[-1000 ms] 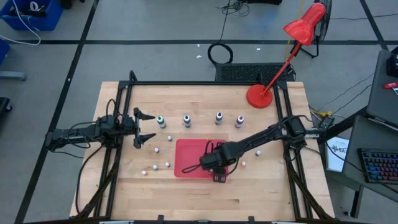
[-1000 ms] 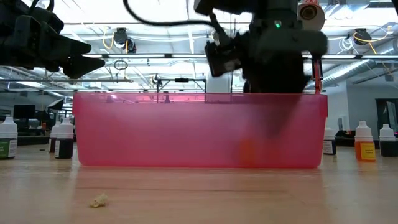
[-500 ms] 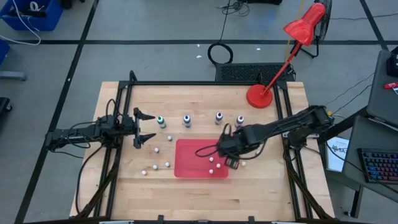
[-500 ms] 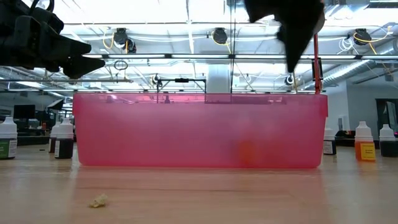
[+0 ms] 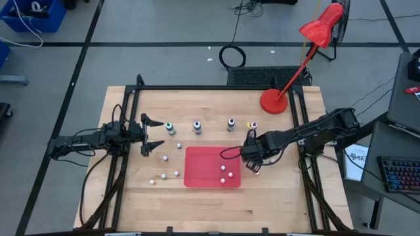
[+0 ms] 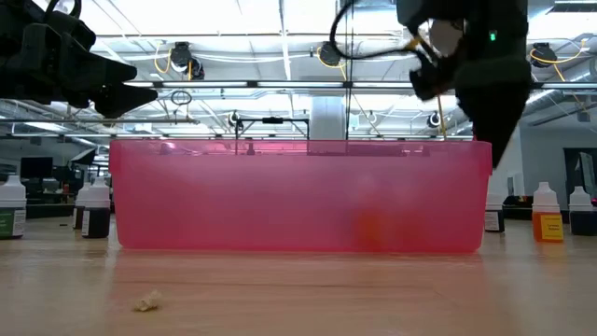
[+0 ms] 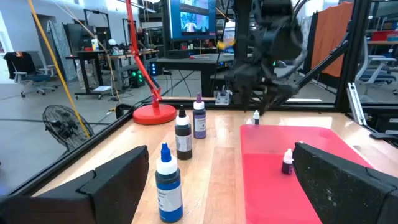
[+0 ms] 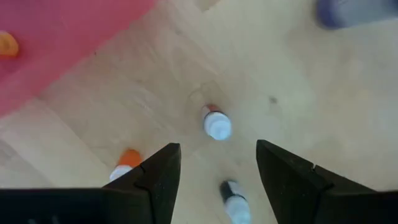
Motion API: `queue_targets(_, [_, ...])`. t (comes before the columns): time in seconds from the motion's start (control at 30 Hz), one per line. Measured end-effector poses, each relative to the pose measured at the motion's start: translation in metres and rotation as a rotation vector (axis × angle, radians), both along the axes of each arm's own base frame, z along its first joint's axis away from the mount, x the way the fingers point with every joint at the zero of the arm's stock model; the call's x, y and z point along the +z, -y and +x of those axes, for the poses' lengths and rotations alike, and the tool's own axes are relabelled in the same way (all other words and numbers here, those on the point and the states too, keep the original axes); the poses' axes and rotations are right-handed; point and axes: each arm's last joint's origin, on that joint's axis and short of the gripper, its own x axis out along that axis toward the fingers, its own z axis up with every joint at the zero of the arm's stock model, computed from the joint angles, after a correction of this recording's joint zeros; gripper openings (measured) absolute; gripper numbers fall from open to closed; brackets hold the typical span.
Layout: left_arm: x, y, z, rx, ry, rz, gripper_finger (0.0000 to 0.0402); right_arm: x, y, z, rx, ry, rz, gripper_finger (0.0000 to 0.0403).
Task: Pick & Place food coloring
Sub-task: Put the small red food coloring bottle into the pink bin
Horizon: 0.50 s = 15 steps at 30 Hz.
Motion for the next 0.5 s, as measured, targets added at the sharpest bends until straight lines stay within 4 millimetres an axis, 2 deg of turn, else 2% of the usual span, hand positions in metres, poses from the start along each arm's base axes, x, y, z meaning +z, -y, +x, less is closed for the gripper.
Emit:
queue_targets(0.27, [0.0, 0.0, 0.0, 0.0, 0.0, 0.0, 0.0392, -0.034, 0.009, -0.006, -0.016, 0.037, 0.046, 0.0196])
queue_targets(0.5, [0.0, 0.0, 0.0, 0.0, 0.0, 0.0, 0.0392, -0.049, 0.014, -0.01, -0.023, 0.078, 0.055, 0.0196])
